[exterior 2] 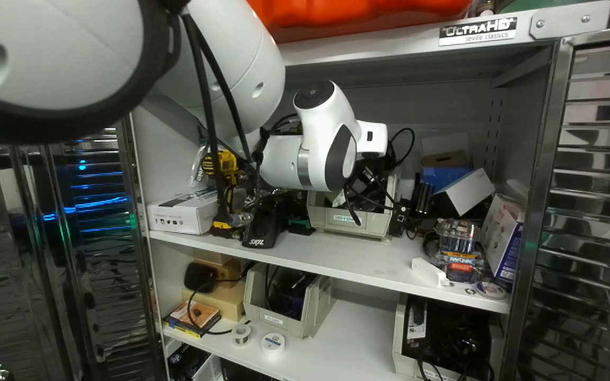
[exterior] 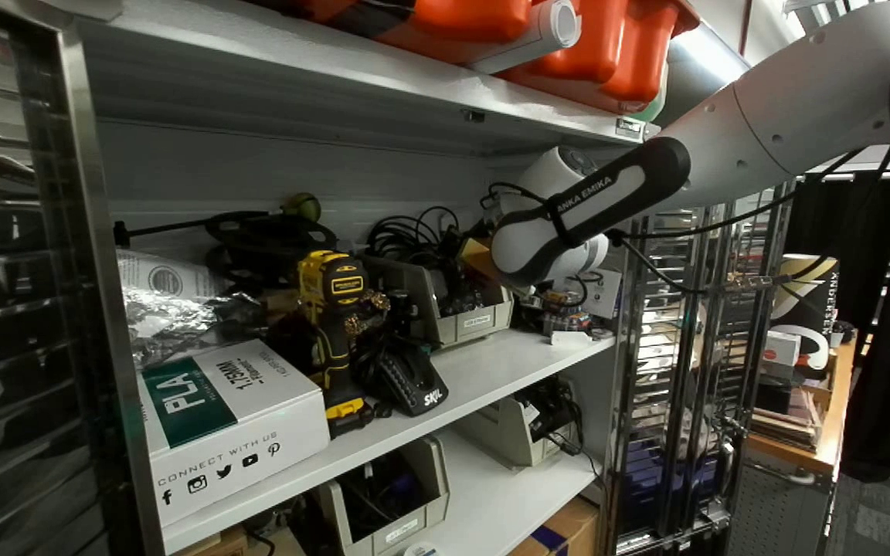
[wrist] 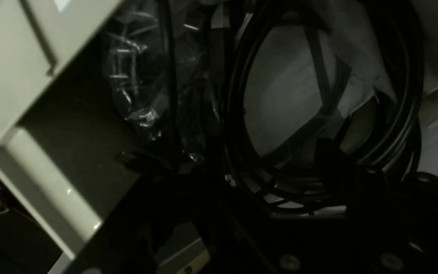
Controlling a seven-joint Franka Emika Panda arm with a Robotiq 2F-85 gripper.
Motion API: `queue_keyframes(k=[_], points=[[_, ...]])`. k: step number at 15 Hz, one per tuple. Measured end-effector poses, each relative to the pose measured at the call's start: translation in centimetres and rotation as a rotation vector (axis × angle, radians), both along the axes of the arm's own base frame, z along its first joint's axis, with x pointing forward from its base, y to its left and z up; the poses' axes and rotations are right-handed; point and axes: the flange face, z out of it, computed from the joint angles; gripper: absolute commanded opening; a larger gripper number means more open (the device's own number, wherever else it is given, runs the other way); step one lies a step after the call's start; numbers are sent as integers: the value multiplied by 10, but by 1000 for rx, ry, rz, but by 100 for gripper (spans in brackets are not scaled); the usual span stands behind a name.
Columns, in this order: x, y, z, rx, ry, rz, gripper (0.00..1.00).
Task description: Pick up the cable and put it in the storage object
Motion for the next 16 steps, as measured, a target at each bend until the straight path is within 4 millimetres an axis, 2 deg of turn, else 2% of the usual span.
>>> queue_keyframes(k=[4,8,12,16], points=[[-3,10,8,7,66,28,100],[-16,11,19,-25,119,39,100],[-41,9,15,-59,228,47,100],[-78,11,23,-91,371,77,100]])
